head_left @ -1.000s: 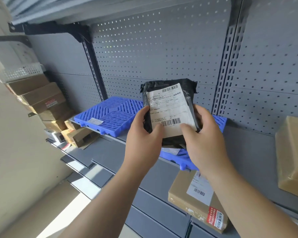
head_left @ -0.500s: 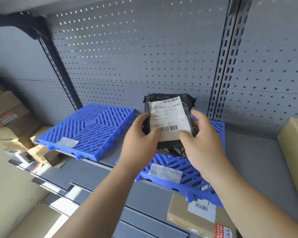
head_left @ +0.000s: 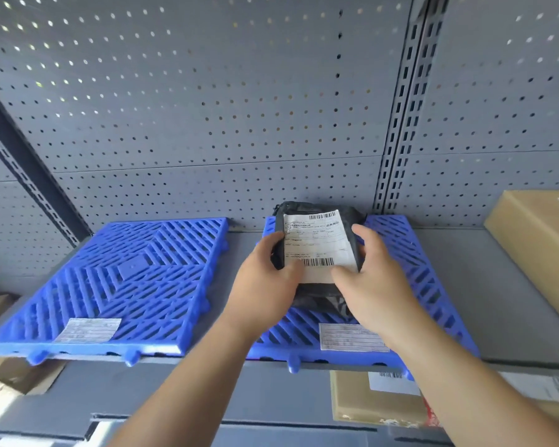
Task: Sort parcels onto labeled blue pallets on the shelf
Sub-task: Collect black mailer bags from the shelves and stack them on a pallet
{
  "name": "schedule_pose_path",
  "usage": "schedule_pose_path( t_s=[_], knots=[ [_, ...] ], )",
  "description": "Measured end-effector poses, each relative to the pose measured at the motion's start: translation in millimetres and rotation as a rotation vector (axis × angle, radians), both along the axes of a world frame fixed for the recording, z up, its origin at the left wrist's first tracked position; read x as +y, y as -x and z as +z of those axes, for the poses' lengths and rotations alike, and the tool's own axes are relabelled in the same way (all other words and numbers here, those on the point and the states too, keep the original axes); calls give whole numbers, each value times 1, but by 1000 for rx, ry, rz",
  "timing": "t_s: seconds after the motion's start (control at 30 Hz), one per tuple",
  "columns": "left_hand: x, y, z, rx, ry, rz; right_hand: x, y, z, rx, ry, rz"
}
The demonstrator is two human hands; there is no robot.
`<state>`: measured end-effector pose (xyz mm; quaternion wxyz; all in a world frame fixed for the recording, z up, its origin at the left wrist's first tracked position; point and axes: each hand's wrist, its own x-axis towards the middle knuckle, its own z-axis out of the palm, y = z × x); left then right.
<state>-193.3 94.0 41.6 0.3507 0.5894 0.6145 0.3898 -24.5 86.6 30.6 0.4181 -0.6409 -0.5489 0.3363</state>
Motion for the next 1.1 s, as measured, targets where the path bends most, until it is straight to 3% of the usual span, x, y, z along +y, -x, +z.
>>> schedule_pose_path(
  t_s=[0.5, 0.7, 0.83, 1.1],
  knots=[
    [6, 23, -2, 71, -19, -47, -1, 25, 5, -159, 10, 16],
    [6, 32, -4, -5, -8, -47, -10, 30, 9, -222, -14, -21],
    [4, 40, -6, 94, -25, -40, -17, 33, 12, -242, -78, -65],
    [-21, 29, 22, 271, -311, -58, -37, 36, 22, -387, -203, -124]
  ],
)
